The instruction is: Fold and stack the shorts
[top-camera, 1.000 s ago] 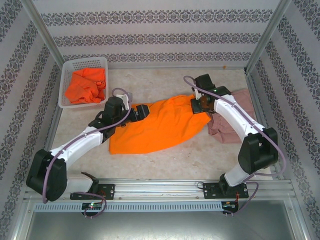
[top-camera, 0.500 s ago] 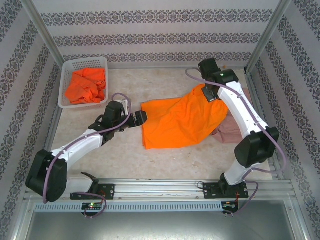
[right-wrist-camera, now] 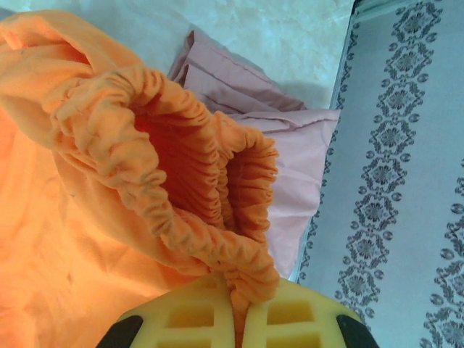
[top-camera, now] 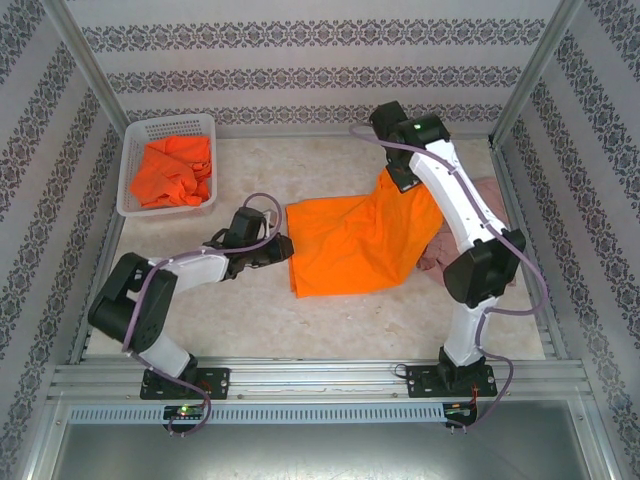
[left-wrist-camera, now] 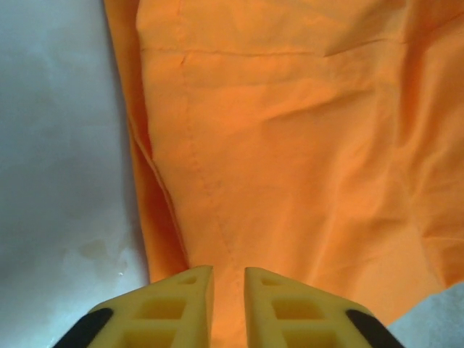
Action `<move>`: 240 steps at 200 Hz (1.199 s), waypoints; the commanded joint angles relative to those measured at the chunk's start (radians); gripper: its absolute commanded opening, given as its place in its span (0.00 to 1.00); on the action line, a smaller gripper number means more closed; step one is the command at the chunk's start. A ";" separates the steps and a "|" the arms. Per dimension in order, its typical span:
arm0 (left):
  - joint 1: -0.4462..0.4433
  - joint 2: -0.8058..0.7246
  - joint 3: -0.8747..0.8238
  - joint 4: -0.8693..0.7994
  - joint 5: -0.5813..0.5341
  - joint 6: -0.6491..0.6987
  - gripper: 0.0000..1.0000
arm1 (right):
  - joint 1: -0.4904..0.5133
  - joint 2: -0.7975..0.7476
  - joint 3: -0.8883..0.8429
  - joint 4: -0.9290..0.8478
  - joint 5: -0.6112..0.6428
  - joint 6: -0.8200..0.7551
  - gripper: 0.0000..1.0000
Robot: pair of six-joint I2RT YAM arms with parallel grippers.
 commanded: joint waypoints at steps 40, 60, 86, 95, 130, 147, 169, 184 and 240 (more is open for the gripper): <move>-0.066 0.141 0.014 0.134 0.024 -0.037 0.12 | 0.097 0.185 0.236 -0.261 -0.088 0.241 0.00; -0.080 0.167 0.003 0.157 0.026 -0.052 0.11 | 0.124 0.195 0.249 -0.236 -0.169 0.295 0.00; -0.092 0.183 -0.012 0.183 0.027 -0.063 0.11 | 0.145 0.212 0.286 -0.214 -0.280 0.355 0.00; -0.095 0.187 -0.012 0.188 0.029 -0.064 0.11 | 0.151 0.214 0.286 -0.196 -0.326 0.373 0.00; -0.105 0.201 -0.005 0.212 0.031 -0.077 0.10 | 0.185 0.249 0.286 -0.136 -0.456 0.413 0.00; -0.106 0.205 -0.003 0.220 0.033 -0.081 0.10 | 0.205 0.280 0.292 -0.120 -0.492 0.427 0.00; -0.108 0.208 -0.001 0.228 0.036 -0.084 0.11 | 0.226 0.317 0.295 -0.091 -0.529 0.440 0.00; -0.107 0.208 -0.003 0.235 0.036 -0.090 0.11 | 0.235 0.338 0.297 -0.071 -0.563 0.450 0.00; -0.109 0.205 -0.012 0.258 0.038 -0.104 0.11 | 0.255 0.407 0.270 -0.005 -0.659 0.482 0.04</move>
